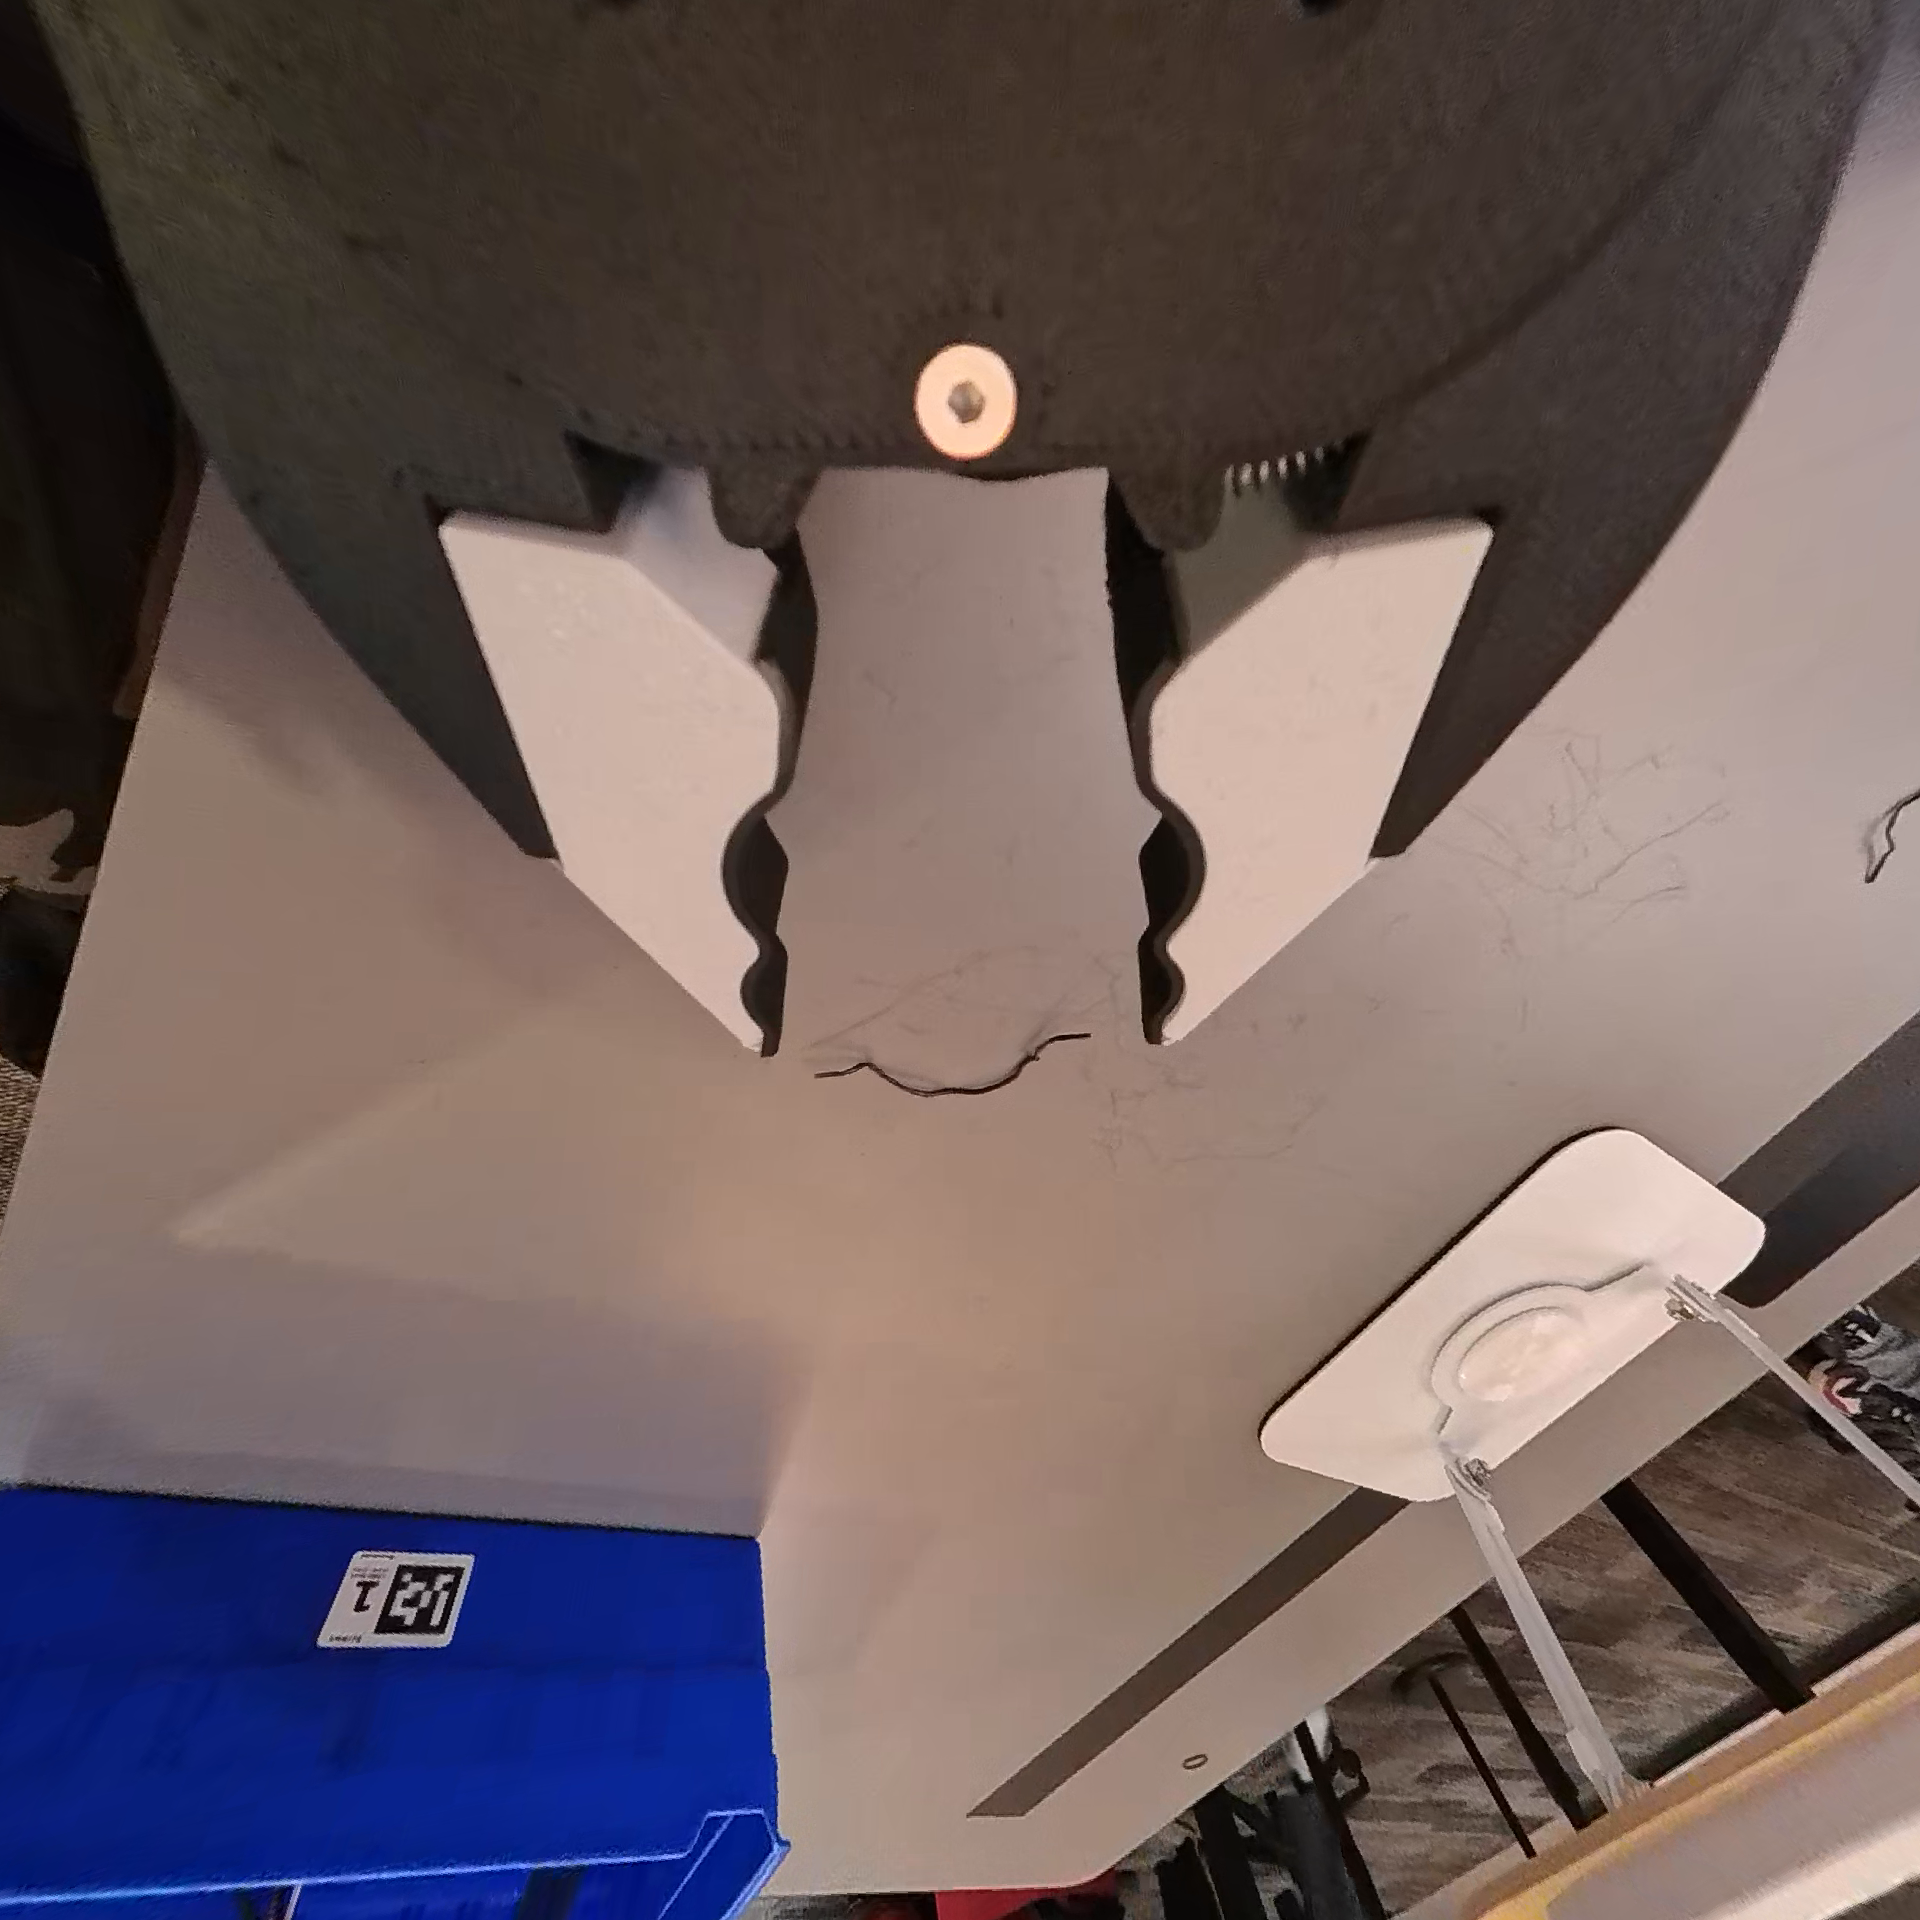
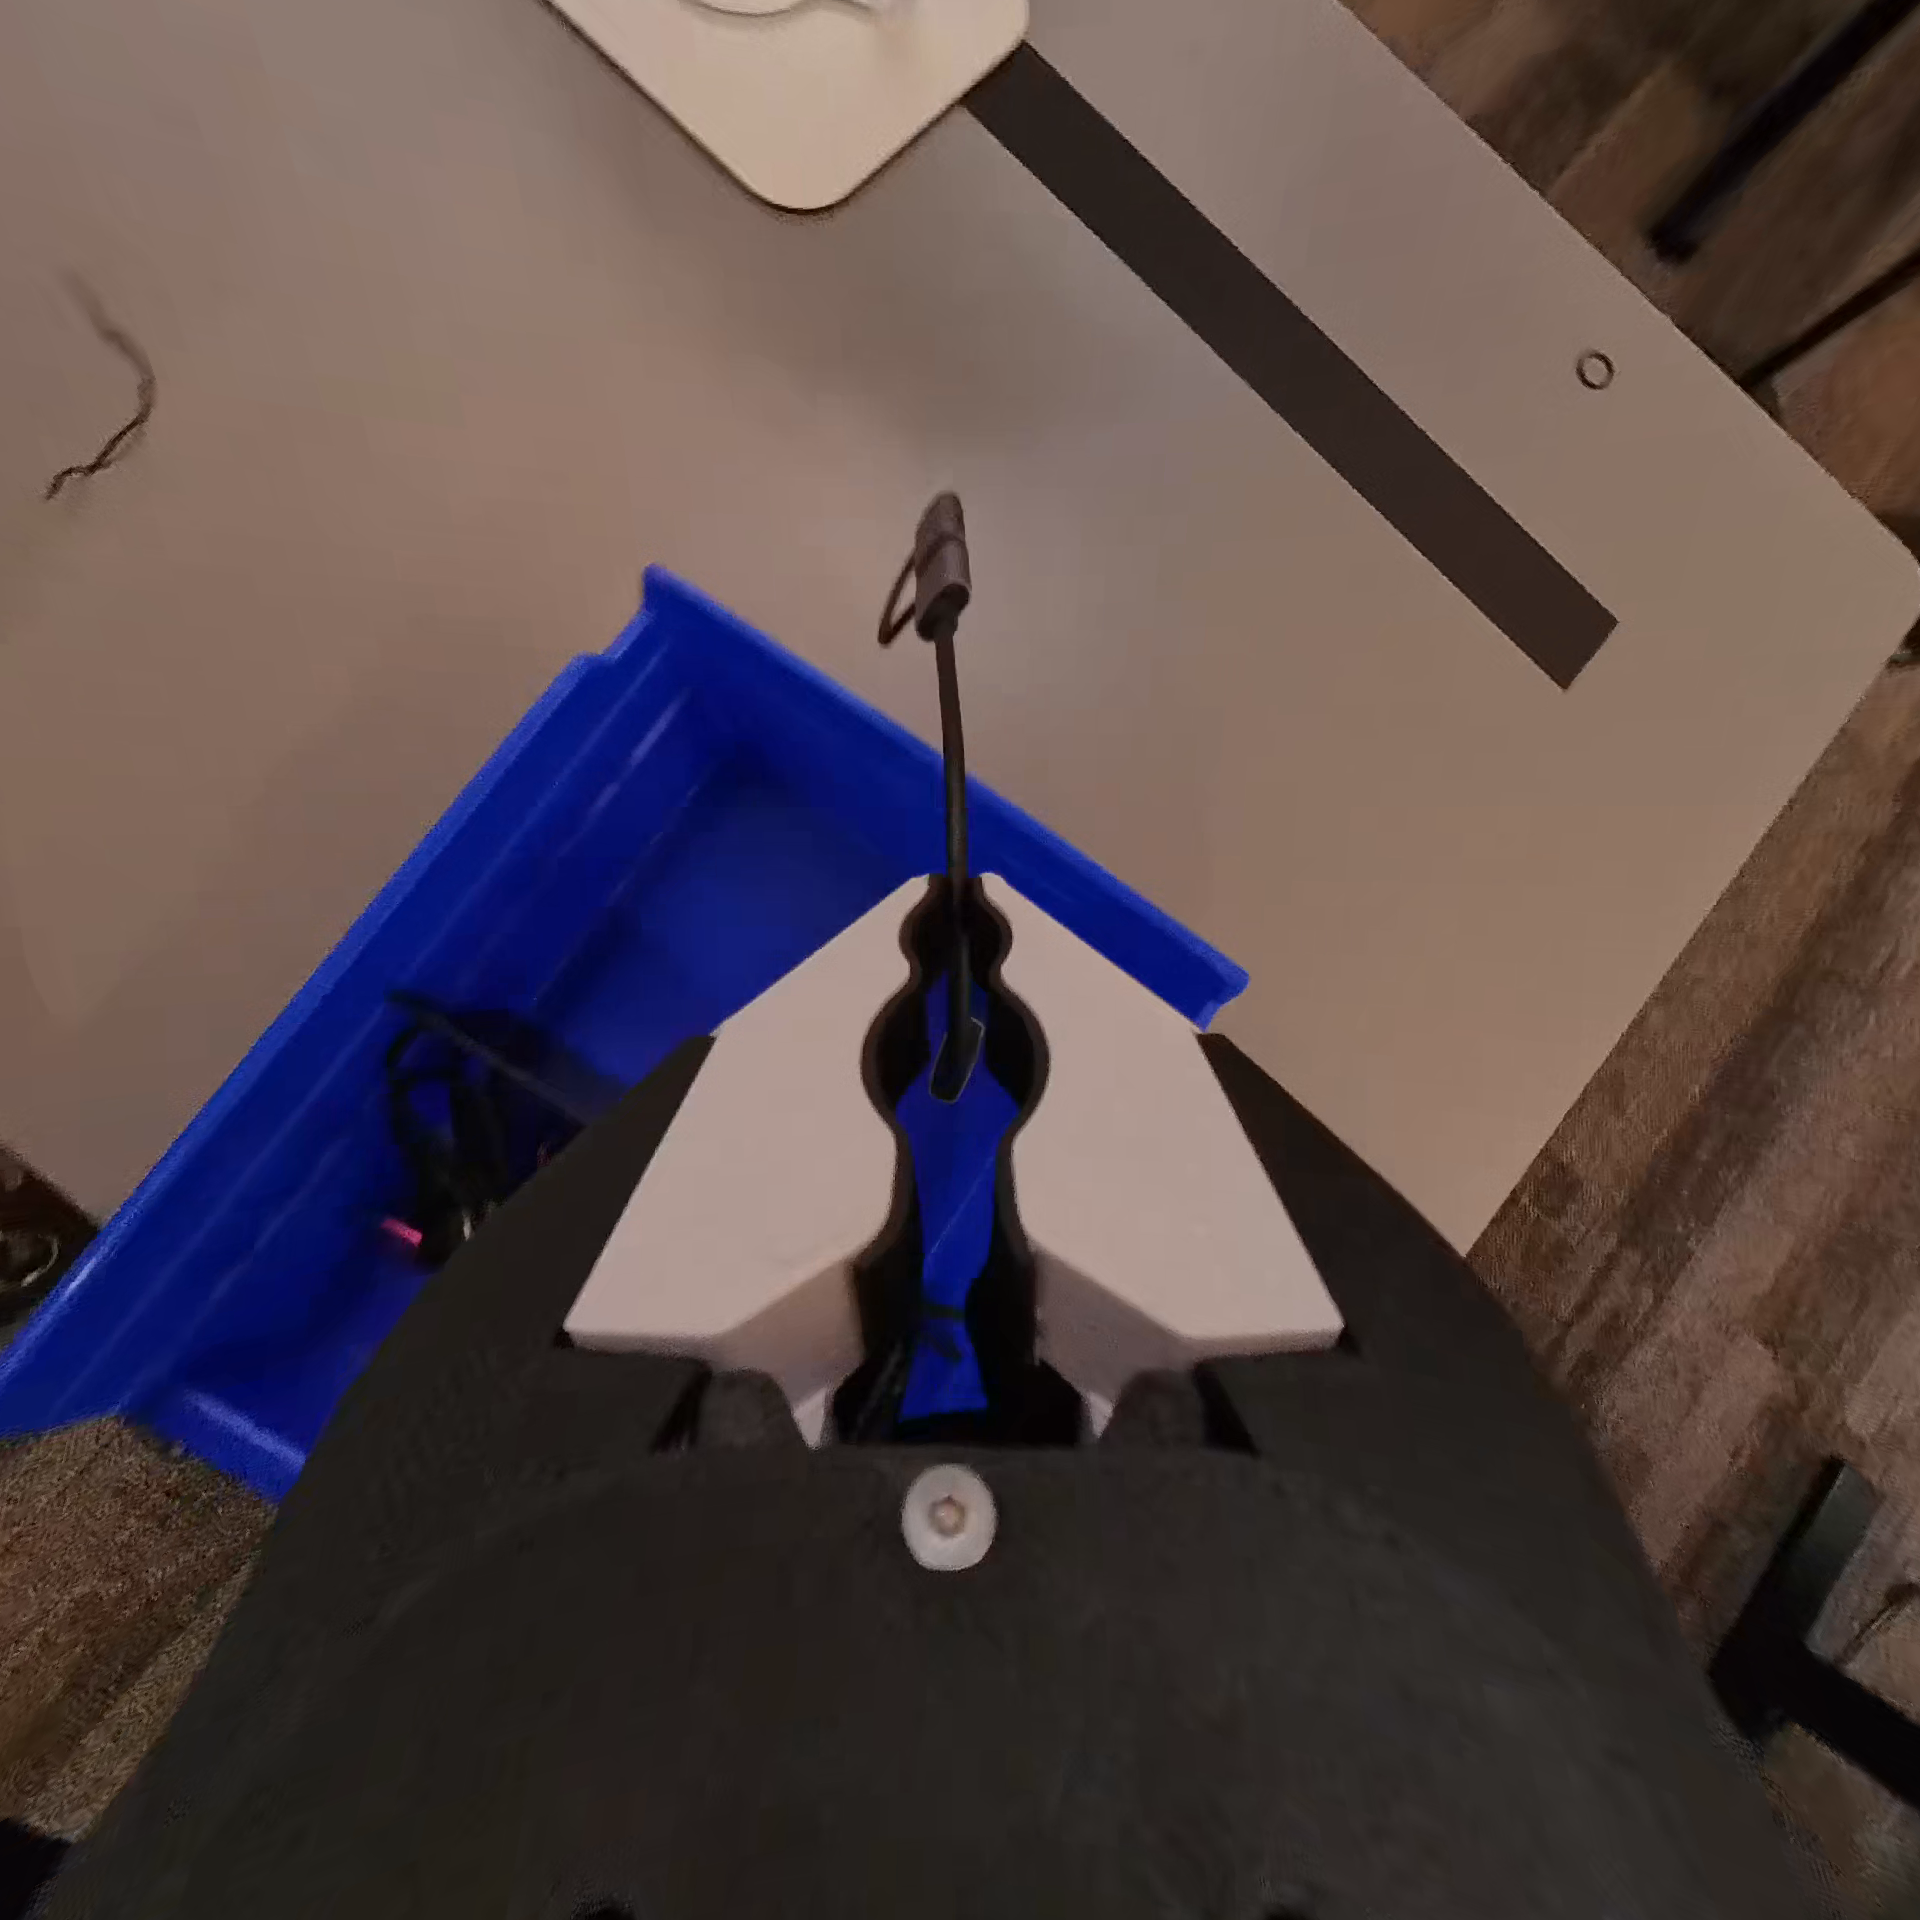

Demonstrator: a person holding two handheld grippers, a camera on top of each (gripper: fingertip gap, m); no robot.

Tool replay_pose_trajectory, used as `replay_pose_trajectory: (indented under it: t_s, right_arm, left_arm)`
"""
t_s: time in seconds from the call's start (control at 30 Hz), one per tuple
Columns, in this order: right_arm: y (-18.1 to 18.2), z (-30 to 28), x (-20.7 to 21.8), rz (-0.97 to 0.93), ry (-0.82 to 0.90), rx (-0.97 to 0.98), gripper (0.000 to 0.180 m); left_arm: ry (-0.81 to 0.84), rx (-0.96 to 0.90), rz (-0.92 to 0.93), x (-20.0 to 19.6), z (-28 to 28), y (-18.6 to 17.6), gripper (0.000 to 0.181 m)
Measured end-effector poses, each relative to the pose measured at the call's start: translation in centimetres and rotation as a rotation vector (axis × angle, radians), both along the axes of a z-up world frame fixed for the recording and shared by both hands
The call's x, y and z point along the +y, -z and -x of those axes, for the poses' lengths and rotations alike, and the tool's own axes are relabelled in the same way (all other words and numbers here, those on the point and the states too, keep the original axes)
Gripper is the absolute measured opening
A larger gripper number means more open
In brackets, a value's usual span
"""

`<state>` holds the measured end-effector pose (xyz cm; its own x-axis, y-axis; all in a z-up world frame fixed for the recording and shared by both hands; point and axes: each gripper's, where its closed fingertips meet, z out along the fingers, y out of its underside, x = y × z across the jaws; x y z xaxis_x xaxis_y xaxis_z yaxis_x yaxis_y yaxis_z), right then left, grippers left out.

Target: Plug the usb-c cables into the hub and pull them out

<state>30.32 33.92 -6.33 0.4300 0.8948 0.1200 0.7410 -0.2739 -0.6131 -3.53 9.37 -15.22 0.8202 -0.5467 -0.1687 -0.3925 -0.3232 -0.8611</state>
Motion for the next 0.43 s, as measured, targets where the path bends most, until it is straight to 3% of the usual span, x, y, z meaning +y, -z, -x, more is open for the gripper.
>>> replay_pose_trajectory:
  t_s: [0.3,0.43]
  right_arm:
    - [4.0,-4.0,-2.5,0.065,-0.093,-0.236,0.001]
    - [4.7,-3.9,-2.6,0.084,-0.134,-0.243,0.002]
  left_arm:
    - [0.02,0.014,-0.004,-0.3,-1.0,0.0,0.067]
    - [0.016,0.027,-0.007,-0.6,-0.7,-0.1,0.067]
